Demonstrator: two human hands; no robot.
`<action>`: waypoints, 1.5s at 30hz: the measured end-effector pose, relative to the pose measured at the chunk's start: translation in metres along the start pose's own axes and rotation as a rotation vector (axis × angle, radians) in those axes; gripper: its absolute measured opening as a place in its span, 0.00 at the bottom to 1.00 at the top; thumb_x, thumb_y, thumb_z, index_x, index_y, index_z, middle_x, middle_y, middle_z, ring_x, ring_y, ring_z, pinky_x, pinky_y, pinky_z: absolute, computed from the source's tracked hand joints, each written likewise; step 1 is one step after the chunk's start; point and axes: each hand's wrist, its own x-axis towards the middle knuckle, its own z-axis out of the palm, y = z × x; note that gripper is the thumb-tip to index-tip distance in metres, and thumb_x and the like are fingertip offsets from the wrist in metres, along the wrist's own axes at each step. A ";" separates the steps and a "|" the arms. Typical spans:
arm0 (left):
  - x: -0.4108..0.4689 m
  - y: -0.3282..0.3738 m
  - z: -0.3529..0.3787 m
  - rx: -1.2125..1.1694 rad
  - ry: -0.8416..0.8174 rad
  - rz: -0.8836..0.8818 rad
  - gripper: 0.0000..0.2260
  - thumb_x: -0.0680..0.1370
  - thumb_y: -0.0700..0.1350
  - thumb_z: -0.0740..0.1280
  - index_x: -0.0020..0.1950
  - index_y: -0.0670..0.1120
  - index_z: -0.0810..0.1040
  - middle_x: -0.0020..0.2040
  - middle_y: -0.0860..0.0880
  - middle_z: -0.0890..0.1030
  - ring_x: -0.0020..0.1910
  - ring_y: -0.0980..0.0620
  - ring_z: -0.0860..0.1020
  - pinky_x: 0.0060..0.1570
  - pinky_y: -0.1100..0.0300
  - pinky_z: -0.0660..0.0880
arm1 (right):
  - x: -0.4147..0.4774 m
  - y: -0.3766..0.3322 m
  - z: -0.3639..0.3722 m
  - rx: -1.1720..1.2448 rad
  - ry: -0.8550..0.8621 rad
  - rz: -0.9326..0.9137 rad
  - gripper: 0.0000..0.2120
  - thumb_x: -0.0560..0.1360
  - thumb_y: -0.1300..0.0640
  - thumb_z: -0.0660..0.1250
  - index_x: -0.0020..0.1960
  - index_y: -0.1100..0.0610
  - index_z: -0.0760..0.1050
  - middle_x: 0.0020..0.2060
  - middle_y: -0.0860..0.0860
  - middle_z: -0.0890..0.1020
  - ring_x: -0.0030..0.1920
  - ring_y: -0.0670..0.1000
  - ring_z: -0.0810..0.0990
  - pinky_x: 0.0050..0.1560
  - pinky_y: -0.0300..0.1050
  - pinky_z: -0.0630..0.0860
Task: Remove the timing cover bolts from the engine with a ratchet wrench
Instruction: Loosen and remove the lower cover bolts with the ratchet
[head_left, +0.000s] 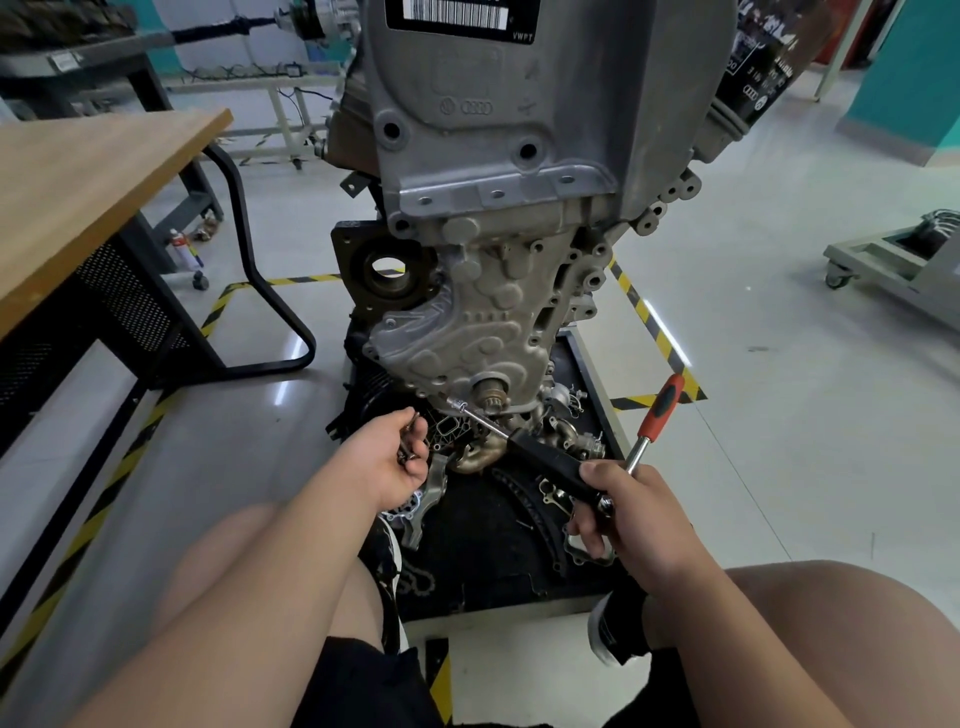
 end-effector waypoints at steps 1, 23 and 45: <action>0.000 0.000 -0.001 -0.011 0.007 -0.003 0.09 0.82 0.46 0.61 0.42 0.47 0.71 0.30 0.53 0.75 0.21 0.58 0.68 0.16 0.69 0.58 | 0.000 0.000 0.000 -0.013 -0.008 -0.001 0.16 0.65 0.43 0.63 0.31 0.56 0.77 0.23 0.57 0.75 0.31 0.62 0.73 0.44 0.60 0.74; -0.001 0.005 -0.006 -0.168 -0.004 0.063 0.04 0.80 0.38 0.58 0.46 0.45 0.70 0.32 0.48 0.83 0.18 0.59 0.67 0.16 0.68 0.59 | 0.000 0.004 -0.004 -0.062 -0.046 0.003 0.16 0.66 0.44 0.62 0.27 0.55 0.73 0.22 0.57 0.73 0.32 0.62 0.76 0.34 0.44 0.76; -0.004 -0.005 0.012 -0.033 -0.177 0.069 0.05 0.82 0.45 0.61 0.54 0.45 0.74 0.34 0.54 0.83 0.19 0.60 0.65 0.16 0.68 0.60 | -0.006 -0.008 0.003 -0.020 0.008 0.027 0.10 0.73 0.52 0.62 0.35 0.53 0.76 0.24 0.58 0.76 0.26 0.56 0.72 0.37 0.55 0.73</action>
